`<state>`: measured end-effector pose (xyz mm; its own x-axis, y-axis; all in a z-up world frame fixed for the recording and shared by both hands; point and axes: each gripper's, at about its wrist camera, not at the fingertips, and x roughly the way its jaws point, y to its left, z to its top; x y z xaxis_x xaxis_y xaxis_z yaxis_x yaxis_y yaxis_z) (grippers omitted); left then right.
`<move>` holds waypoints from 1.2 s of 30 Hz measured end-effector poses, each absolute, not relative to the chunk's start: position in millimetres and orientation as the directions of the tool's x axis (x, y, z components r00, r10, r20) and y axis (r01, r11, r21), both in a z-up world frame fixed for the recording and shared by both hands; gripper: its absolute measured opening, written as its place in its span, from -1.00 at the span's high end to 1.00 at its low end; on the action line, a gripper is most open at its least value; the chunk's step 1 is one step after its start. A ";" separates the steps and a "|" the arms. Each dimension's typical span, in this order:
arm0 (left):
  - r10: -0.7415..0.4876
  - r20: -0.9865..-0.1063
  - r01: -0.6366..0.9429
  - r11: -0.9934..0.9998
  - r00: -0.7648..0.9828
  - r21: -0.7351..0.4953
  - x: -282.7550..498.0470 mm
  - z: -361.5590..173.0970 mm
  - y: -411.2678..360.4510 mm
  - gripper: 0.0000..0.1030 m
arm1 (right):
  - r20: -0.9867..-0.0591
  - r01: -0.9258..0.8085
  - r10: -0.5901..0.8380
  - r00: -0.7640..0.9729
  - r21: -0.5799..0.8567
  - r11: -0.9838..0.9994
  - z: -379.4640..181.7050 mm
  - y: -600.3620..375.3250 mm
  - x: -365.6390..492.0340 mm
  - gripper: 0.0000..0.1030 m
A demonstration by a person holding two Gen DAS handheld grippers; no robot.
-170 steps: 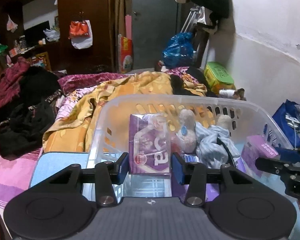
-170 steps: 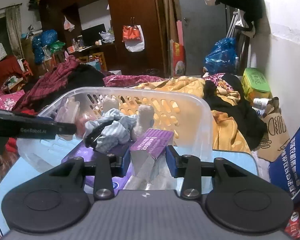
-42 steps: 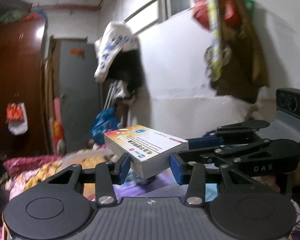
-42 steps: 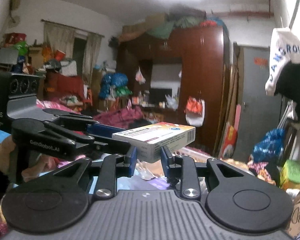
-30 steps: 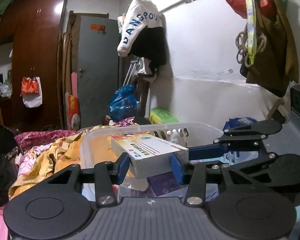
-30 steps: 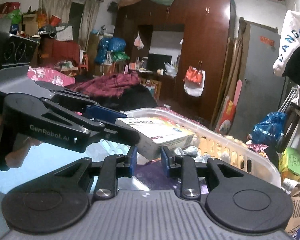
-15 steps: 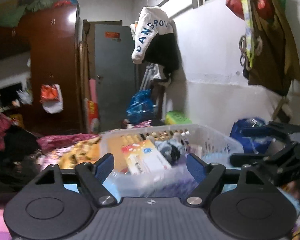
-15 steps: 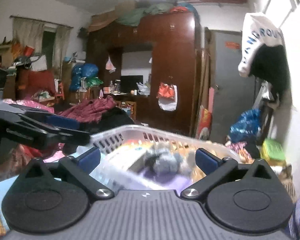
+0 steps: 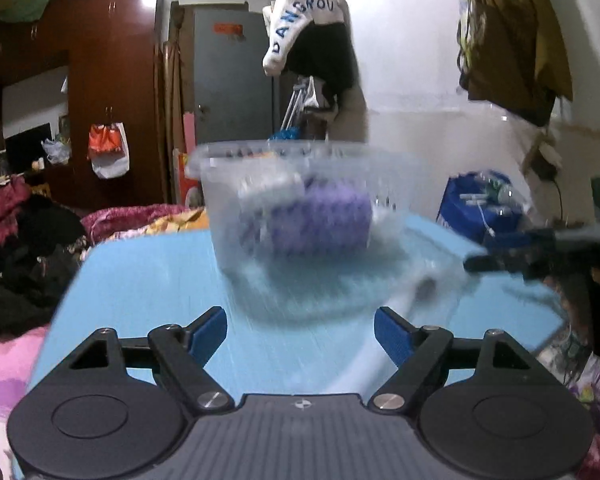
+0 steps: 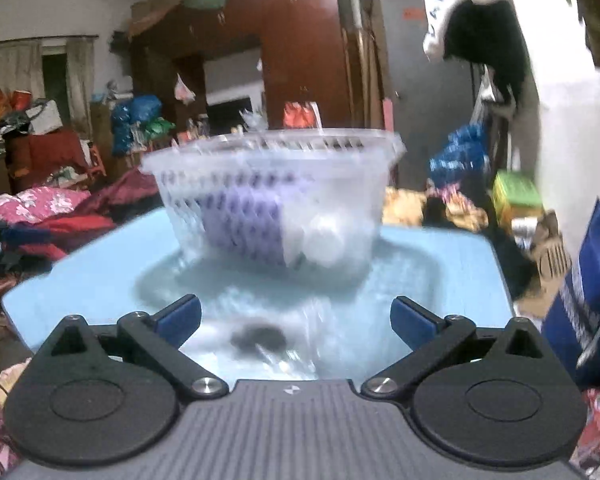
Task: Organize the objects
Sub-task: 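Grasp the clear plastic bag with the left tool while the right tool grasps it too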
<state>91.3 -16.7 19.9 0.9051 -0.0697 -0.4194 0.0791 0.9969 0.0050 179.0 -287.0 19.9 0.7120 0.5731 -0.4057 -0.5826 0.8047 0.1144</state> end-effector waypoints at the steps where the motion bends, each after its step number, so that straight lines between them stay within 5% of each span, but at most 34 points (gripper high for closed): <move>1: -0.070 -0.419 0.077 0.997 0.906 0.000 89.5 15.1 -16.7 -0.63 | -0.410 -0.582 0.575 0.708 0.124 0.804 18.6 -288.7 180.5 -0.97; 15: -0.064 -0.466 0.060 0.998 0.883 -0.024 87.4 -26.8 -25.2 -0.63 | -0.478 -0.598 0.586 0.654 0.147 0.788 -6.9 -289.9 181.7 -0.89; 20: -0.045 -0.454 0.049 0.999 0.890 -0.004 84.1 -29.9 -30.7 -0.65 | -0.533 -0.620 0.578 0.618 0.122 0.775 -11.4 -277.6 188.7 -0.36; 22: -0.036 -0.447 0.044 0.999 0.894 0.008 83.4 -31.5 -33.4 -0.67 | -0.536 -0.626 0.575 0.618 0.107 0.772 -12.5 -275.2 187.7 -0.34; 31: -0.042 -0.406 0.063 0.997 0.913 0.039 92.1 -38.0 -45.0 -0.69 | -0.525 -0.654 0.570 0.632 0.033 0.756 -12.2 -275.1 168.0 0.29; 36: -0.060 -0.383 0.086 0.995 0.922 0.049 91.7 -39.7 -48.7 -0.35 | -0.500 -0.651 0.581 0.642 0.043 0.757 -15.4 -284.0 158.4 0.48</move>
<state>91.7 -48.7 -39.7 0.9219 -0.0604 -0.3827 0.0855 0.9951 0.0488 158.4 -284.0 -15.4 0.6424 0.5809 -0.4998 -0.6515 0.7574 0.0429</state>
